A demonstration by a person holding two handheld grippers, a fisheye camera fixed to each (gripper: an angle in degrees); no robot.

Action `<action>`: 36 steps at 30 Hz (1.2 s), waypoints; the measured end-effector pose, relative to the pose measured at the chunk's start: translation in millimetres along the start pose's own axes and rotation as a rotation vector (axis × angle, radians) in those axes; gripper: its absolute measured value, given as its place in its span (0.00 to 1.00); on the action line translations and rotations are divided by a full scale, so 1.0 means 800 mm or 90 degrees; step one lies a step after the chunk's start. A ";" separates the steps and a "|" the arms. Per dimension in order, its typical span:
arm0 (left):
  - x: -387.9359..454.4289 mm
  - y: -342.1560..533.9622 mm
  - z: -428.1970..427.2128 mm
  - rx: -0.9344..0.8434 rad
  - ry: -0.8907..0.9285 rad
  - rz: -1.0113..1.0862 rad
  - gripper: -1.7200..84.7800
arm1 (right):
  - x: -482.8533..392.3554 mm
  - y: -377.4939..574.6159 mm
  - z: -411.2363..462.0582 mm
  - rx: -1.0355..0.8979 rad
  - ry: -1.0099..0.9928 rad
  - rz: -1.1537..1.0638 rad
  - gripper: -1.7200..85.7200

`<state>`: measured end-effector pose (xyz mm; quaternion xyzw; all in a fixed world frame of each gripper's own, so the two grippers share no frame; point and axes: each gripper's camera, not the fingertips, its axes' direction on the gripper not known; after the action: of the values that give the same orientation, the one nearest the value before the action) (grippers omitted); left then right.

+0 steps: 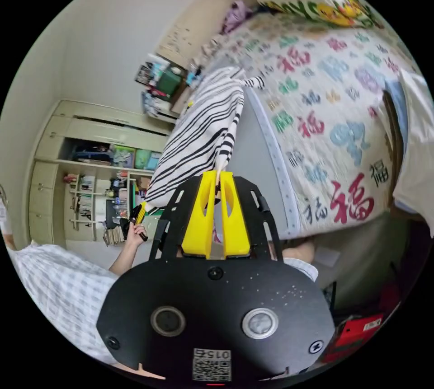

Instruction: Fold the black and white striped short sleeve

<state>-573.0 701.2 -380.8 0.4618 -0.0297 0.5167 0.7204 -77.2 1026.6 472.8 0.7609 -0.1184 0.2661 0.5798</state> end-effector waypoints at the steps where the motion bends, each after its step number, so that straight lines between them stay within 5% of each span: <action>1: -0.022 0.017 0.018 -0.006 -0.005 -0.051 0.01 | 0.033 -0.006 0.038 -0.041 0.027 0.033 0.03; 8: -0.061 0.087 0.083 -0.113 -0.148 -0.161 0.01 | 0.168 0.010 0.181 -0.144 0.081 0.133 0.03; 13: 0.004 0.112 0.025 -0.034 -0.111 -0.181 0.02 | 0.244 0.063 0.184 -0.115 0.035 0.191 0.04; 18: 0.157 0.058 -0.032 -0.032 -0.306 -0.030 0.04 | 0.255 0.027 0.136 -0.034 0.112 0.125 0.04; 20: 0.231 0.013 -0.024 -0.061 -0.293 0.062 0.07 | 0.247 -0.024 0.123 0.028 0.108 0.048 0.06; 25: 0.496 -0.165 0.136 -0.149 -0.136 0.386 0.10 | 0.225 -0.215 0.142 0.190 0.062 -0.117 0.12; 28: 0.652 -0.251 0.267 -0.191 -0.003 0.467 0.10 | 0.225 -0.302 0.174 0.224 0.062 -0.124 0.14; 32: 0.804 -0.318 0.419 -0.279 0.034 0.431 0.11 | 0.231 -0.369 0.214 0.204 0.033 -0.110 0.15; 36: 0.919 -0.344 0.554 -0.370 -0.061 0.414 0.13 | 0.229 -0.400 0.263 0.134 0.120 -0.138 0.15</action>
<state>173.6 908.9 80.5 0.2298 -0.3511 0.6646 0.6182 287.6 947.2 271.0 0.7973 0.0474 0.2831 0.5310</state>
